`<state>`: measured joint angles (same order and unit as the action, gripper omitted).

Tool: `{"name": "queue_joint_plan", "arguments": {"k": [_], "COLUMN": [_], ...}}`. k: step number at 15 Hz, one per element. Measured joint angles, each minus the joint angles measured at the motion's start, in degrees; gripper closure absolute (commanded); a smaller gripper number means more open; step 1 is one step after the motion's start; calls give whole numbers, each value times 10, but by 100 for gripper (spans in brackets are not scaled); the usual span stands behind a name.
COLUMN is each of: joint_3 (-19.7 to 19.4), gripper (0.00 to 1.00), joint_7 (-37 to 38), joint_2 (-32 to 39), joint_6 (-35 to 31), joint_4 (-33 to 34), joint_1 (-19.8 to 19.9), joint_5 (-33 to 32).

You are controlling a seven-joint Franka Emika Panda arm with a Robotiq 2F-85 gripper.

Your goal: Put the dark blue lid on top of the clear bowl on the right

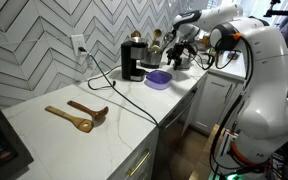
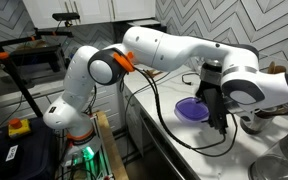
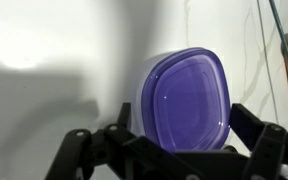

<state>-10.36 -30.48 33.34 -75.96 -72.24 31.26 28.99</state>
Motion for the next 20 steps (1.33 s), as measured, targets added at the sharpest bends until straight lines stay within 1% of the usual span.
{"name": "queue_joint_plan", "arguments": {"k": [4, 11, 17, 20], "joint_3": [-3, -3, -8, -9], "gripper": [0, 0, 0, 0], "joint_7": [-1, -11, -13, -13], "joint_2": [-57, -200, -318, -341], "joint_6": [-45, -129, -206, -215], "joint_4": [-51, -205, -326, -349], "joint_1": [-29, -70, -93, -96], "joint_5": [-56, -143, -180, -184]}}
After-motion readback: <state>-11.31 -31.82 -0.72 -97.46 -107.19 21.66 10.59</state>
